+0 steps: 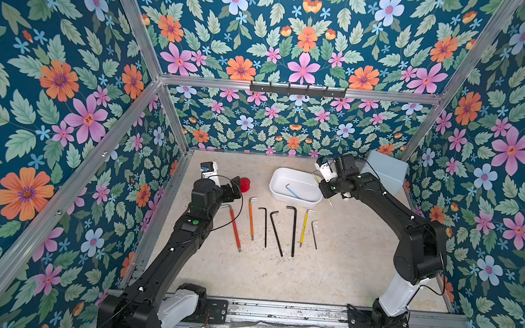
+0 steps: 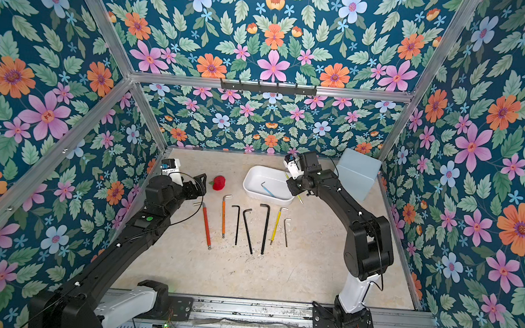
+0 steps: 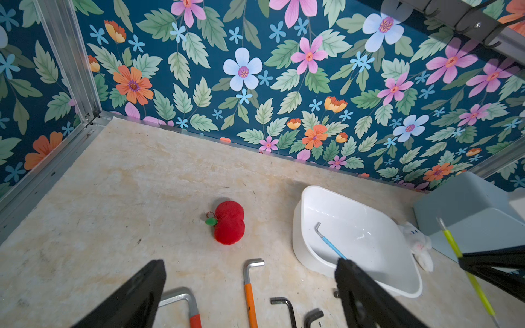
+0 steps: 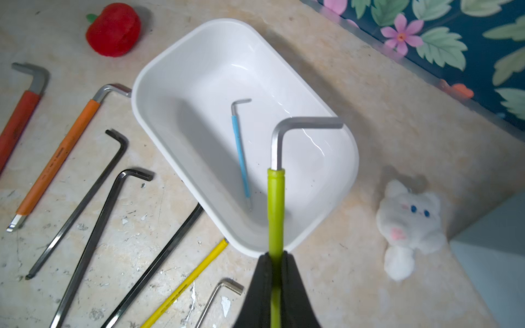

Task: Put the hex key on the desktop into the storage box
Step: Pick up the Allen key from the center of the board, then place the Allen key in the storage box.

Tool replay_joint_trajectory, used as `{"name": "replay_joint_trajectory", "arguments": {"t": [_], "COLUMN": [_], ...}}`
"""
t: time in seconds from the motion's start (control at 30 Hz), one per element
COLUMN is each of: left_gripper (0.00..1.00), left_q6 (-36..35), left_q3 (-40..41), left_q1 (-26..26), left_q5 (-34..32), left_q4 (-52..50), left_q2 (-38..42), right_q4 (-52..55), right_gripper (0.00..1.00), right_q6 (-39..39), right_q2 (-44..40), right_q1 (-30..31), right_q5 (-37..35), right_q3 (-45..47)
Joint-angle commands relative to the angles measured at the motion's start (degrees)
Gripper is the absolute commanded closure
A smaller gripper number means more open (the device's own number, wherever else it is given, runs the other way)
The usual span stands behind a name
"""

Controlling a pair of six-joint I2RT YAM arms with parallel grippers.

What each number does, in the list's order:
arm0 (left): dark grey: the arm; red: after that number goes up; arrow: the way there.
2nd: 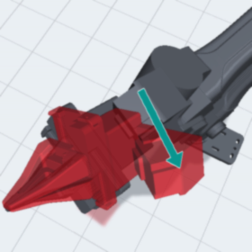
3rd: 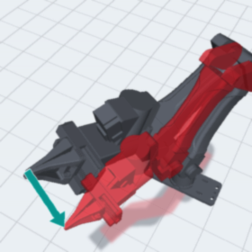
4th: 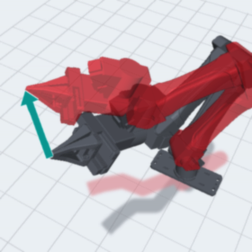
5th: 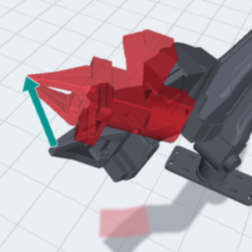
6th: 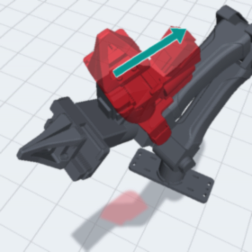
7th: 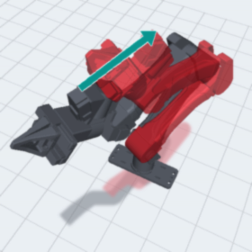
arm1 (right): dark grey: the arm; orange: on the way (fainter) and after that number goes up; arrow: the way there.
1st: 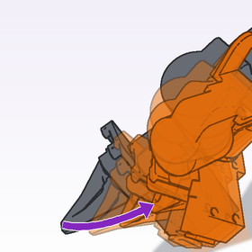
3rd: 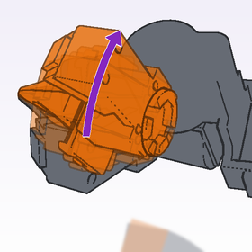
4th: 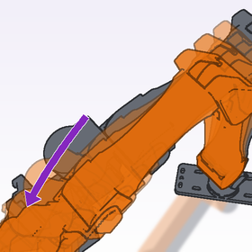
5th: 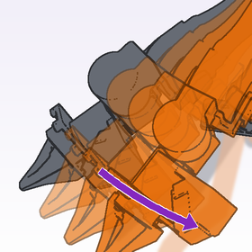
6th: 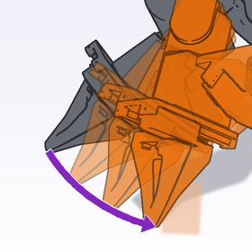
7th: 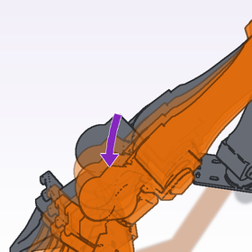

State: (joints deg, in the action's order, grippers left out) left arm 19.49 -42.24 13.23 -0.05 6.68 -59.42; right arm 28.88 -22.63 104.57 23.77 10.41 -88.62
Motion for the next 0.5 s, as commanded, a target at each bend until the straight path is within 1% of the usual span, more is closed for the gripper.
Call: {"name": "replay_joint_trajectory", "arguments": {"t": [0.0,0.17,0.3,0.47], "left_gripper": [0.01,0.01,0.01,0.01], "left_q6": [-1.11,-1.39,-1.36,-1.46], "left_q3": [-0.12,-0.25,-0.39,-0.47], "left_q1": [0.04,0.03,0.04,0.04], "left_q5": [-1.13,-1.11,-0.77,-0.62], "left_q4": [-0.25,-0.16,0.35,0.62], "left_q2": [0.53,0.22,-0.39,-0.93], "right_q4": [-1.31,4.79,10.06,12.25], "right_gripper": [1.0,1.0,1.0,1.0], "right_q6": [-7.02,-9.56,-11.1,-9.5], "right_q2": [3.85,12.67,20.16,26.56], "right_q1": [0.36,1.79,3.74,4.37], "right_q5": [6.48,5.8,2.33,1.19], "right_q3": [-4.23,-14.8,-22.92,-29.66]}}
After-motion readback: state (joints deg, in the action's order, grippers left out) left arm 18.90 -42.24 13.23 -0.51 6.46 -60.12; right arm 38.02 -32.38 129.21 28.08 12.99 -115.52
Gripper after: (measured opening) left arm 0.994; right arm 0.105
